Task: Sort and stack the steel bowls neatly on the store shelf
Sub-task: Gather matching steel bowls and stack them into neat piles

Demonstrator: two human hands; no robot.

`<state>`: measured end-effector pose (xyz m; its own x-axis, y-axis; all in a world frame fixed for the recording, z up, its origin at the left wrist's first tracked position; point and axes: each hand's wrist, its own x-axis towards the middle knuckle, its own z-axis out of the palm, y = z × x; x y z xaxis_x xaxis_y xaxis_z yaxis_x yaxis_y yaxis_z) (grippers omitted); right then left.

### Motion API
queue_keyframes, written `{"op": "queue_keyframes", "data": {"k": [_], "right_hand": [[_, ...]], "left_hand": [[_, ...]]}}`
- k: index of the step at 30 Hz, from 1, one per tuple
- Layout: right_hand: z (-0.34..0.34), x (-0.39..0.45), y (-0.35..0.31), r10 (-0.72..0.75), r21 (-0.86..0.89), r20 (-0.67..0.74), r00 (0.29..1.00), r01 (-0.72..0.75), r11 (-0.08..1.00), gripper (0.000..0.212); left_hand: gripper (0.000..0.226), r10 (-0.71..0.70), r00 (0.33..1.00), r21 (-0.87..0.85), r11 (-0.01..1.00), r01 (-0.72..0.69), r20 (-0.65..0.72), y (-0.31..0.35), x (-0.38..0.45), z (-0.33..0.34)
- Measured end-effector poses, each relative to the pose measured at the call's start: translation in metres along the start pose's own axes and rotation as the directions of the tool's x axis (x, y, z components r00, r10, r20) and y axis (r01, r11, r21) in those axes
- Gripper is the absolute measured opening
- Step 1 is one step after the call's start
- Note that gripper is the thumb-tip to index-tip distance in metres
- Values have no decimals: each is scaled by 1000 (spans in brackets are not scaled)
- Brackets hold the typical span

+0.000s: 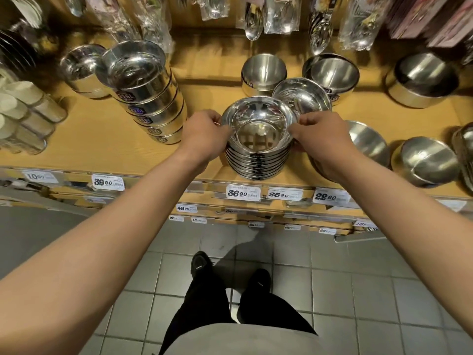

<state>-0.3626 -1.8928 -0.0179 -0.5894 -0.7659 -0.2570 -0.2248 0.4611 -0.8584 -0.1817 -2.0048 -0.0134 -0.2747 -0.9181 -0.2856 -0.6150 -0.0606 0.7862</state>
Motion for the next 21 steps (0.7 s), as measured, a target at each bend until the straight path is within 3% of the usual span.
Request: {"op": "queue_keyframes", "data": {"k": [6, 9, 11, 14, 16, 19, 21], "right_hand": [[1, 0, 4, -22, -1, 9, 1000, 22, 1000, 48], [1, -1, 0, 7, 14, 29, 1000, -7, 1000, 51], [4, -6, -1, 43, 52, 54, 998, -46, 998, 47], [14, -16, 6, 135, 245, 187, 973, -180, 953, 31], [22, -20, 11, 170, 354, 260, 951, -258, 899, 37], [31, -24, 9, 187, 438, 282, 941, -299, 848, 35], [36, -20, 7, 192, 459, 269, 944, -301, 836, 29]], "left_hand": [[17, 13, 1000, -14, 1000, -14, -6, -6, 0, 0], [13, -36, 999, -79, 996, 38, 27, -5, 0, -1], [23, -102, 990, -176, 977, 119, 102, -7, -5, -1], [42, -205, 913, -355, 873, 333, 352, -17, -17, 3], [51, -206, 862, -437, 793, 425, 463, -25, -21, 9], [51, -204, 841, -536, 690, 486, 501, -27, -20, 13], [48, -197, 848, -559, 675, 481, 492, -26, -17, 9]]}}
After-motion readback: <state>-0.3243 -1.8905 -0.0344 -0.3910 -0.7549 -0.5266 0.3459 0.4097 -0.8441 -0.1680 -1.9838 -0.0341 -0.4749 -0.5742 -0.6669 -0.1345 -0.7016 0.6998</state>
